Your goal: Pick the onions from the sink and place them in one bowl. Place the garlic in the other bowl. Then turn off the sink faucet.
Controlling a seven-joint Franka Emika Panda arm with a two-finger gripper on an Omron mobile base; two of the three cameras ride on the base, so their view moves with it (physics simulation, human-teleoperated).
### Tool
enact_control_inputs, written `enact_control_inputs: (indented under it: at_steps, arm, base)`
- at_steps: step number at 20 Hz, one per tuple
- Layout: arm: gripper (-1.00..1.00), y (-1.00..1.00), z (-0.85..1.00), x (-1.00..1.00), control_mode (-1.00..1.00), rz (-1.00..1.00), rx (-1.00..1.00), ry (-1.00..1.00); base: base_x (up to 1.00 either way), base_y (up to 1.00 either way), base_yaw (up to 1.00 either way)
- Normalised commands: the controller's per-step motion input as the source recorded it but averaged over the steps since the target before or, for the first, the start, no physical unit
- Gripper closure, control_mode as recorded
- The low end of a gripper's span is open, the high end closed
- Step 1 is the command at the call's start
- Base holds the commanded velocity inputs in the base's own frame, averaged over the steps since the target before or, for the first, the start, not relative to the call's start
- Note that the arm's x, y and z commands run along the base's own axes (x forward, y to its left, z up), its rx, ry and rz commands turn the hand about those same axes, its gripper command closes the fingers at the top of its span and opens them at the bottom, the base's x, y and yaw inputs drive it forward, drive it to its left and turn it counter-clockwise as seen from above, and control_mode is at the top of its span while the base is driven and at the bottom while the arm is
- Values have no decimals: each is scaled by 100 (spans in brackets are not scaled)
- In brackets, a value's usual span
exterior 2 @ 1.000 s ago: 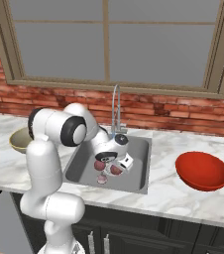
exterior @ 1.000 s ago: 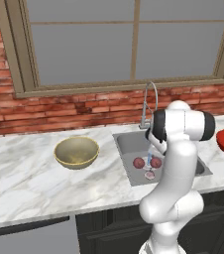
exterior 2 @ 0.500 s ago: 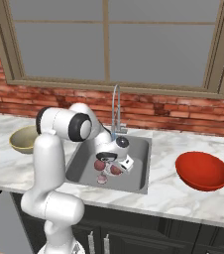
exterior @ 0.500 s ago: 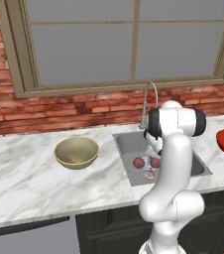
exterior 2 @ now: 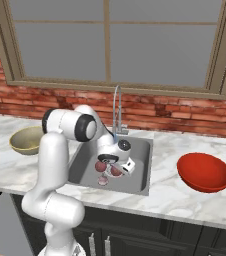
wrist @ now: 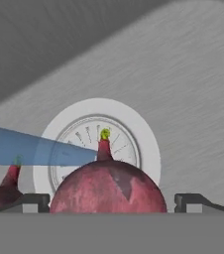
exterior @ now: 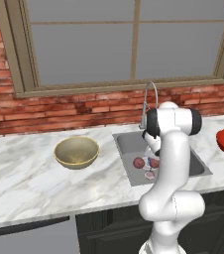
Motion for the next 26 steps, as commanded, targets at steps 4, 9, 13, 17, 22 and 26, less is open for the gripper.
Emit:
enact_control_inputs:
  at_steps: [4, 9, 13, 17, 22, 26]
  arm:
    - [-100, 0, -14, 0, -100, 0, 0, 0]
    - [-100, 0, -11, 0, -100, 0, 0, 1]
    - [-100, 0, -19, 0, -100, 0, 0, 0]
    - [100, 0, -37, 0, -100, 0, 0, 1]
    - [100, 0, -29, 0, -100, 0, 0, 0]
    - [100, 0, -5, 0, -100, 0, 0, -2]
  base:
    - [0, 0, 0]
    - [0, 0, 0]
    - [0, 0, 0]
    - [0, 0, 0]
    - [0, 0, 0]
    - [0, 0, 0]
